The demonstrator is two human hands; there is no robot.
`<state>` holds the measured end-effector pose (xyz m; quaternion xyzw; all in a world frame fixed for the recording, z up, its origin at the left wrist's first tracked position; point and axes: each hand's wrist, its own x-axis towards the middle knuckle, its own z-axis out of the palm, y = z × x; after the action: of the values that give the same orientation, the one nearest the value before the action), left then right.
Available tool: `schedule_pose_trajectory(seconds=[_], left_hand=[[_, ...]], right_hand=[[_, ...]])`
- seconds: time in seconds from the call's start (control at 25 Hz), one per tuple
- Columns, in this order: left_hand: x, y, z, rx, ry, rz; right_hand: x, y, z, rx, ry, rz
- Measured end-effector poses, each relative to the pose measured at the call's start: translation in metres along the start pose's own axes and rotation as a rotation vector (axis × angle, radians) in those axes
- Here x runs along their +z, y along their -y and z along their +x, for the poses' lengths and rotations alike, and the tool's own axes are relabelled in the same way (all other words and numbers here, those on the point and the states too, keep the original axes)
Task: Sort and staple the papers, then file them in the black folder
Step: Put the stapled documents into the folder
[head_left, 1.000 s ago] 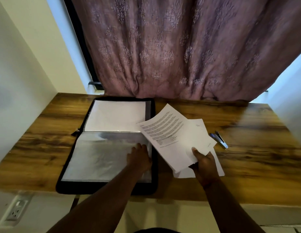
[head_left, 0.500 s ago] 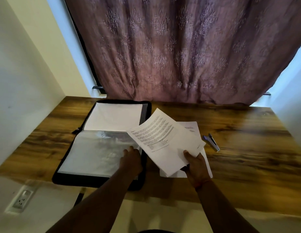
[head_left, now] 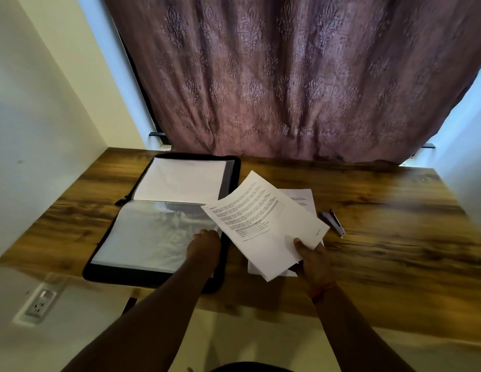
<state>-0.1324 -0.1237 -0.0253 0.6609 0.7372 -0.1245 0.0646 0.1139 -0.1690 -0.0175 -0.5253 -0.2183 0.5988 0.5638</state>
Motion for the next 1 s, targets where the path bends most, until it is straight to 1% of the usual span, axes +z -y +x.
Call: schedule_pose_trajectory(seconds=[0.08, 0.16, 0.28, 0.36, 0.52, 0.68, 0.76, 0.92, 1.0], left_hand=[[0.001, -0.003, -0.002, 0.052, 0.012, 0.035], [0.002, -0.005, -0.004, 0.059, 0.033, 0.028], [-0.001, -0.001, 0.0, 0.037, 0.002, -0.053], [-0.003, 0.004, 0.001, 0.044, -0.03, -0.066], [0.0, 0.013, -0.002, 0.098, -0.08, 0.031], [0.002, 0.015, -0.002, 0.112, -0.092, 0.048], [0.002, 0.015, -0.002, 0.118, -0.074, 0.066], [0.001, 0.018, -0.002, 0.137, 0.034, 0.1], [-0.005, 0.02, 0.003, 0.135, 0.015, 0.068]], right_hand=[[0.0, 0.0, -0.001, -0.007, 0.003, -0.007], [0.0, -0.001, -0.002, -0.02, 0.011, -0.015], [0.001, -0.002, -0.003, -0.023, 0.009, -0.021], [0.0, -0.003, -0.002, -0.018, 0.001, -0.026], [0.002, -0.003, -0.005, -0.016, -0.015, -0.044], [0.005, -0.004, -0.006, -0.014, -0.034, -0.078], [0.008, -0.005, -0.007, -0.018, -0.039, -0.071], [0.01, -0.007, -0.009, -0.02, -0.058, -0.046], [0.009, -0.009, -0.01, -0.022, -0.059, -0.041]])
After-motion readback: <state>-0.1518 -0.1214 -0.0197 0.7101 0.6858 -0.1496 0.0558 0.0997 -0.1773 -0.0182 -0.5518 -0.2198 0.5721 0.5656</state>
